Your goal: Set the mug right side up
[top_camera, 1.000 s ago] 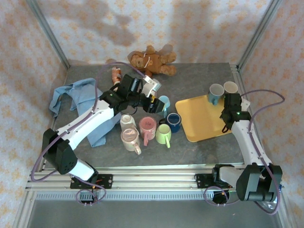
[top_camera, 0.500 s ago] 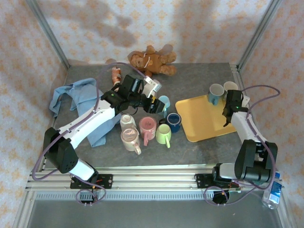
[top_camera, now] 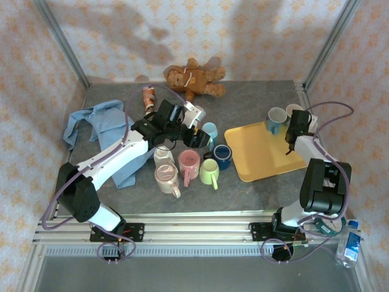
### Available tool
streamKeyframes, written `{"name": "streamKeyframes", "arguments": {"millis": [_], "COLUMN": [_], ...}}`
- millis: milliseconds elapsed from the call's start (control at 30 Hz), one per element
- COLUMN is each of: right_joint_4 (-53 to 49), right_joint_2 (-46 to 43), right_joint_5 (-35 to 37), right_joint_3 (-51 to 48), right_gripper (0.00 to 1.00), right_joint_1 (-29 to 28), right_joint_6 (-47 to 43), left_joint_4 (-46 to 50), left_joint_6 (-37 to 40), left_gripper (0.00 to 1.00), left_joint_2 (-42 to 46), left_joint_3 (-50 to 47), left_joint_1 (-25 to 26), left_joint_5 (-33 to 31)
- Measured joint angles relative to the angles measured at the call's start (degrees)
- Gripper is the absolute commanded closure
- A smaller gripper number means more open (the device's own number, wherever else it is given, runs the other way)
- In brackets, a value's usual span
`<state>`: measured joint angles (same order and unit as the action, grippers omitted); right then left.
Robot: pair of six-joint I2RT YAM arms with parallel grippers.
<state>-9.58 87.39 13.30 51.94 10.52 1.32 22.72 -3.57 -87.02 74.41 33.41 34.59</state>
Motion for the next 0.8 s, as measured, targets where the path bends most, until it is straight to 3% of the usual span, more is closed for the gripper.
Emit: {"name": "streamKeyframes", "arguments": {"millis": [167,467,800], "right_joint_4": [1.1,1.4,0.2], "right_joint_2": [1.3,1.9,-2.7], "right_joint_5": [-0.2,-2.4,-4.1], "right_joint_3": [0.9,1.6,0.5], "right_gripper": [1.00,0.69,0.57], "right_joint_1": [0.4,0.5,0.5], "right_joint_6": [0.0,0.4,2.6], "left_joint_4": [0.0,0.0,0.2], "left_joint_6": [0.0,0.0,-0.8], "left_gripper": [0.35,0.35,0.35], "left_joint_2": [0.2,0.5,2.7], "left_joint_3": [0.0,0.0,-0.7], "left_joint_1": [0.0,0.0,0.0], "left_joint_5": [-0.6,-1.0,-3.3]}}
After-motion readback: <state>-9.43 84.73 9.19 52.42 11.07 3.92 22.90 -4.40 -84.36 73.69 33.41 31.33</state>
